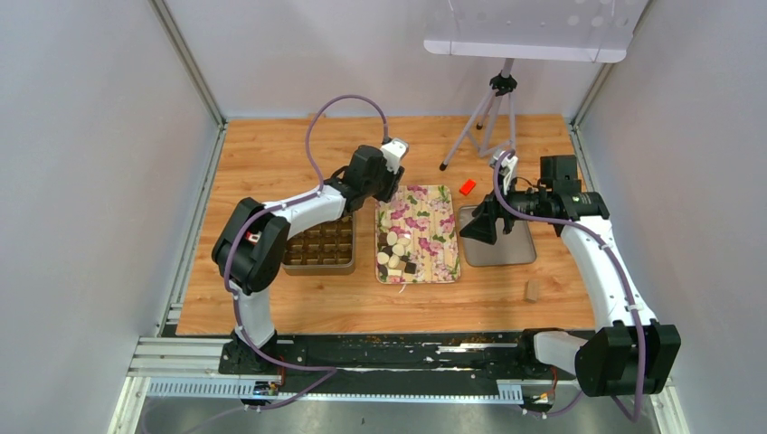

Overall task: Pack the chocolate
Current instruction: Pick up the fake chocolate from the plate.

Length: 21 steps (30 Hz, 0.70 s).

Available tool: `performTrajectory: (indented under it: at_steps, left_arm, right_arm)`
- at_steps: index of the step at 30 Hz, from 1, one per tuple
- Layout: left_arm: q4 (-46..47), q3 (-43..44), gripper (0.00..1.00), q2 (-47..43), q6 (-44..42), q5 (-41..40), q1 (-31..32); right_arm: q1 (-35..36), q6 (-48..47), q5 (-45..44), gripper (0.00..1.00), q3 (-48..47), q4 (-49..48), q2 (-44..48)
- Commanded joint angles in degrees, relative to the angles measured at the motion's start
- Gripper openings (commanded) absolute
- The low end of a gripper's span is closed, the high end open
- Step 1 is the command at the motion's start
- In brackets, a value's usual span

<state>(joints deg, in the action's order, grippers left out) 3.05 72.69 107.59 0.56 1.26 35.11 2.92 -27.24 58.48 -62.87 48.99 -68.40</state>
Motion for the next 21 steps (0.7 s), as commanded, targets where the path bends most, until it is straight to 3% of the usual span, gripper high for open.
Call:
performTrajectory:
  at_steps: [1,8,21]
  left_arm:
    - [0.00,1.83,0.30,-2.45,0.74,0.92,0.27]
    - [-5.21,5.02,0.17,-9.55,1.56,5.27,0.23]
    - [-17.25,-5.39,0.15,-33.55,-9.14,6.92,-2.33]
  right_arm:
    - [-0.28,-0.22,1.91,0.79,0.24,-1.53,1.53]
    - [-0.30,0.14,2.08,0.79,1.08,-2.34,1.86]
    - [-0.28,1.18,2.14,0.78,2.74,-4.16,2.81]
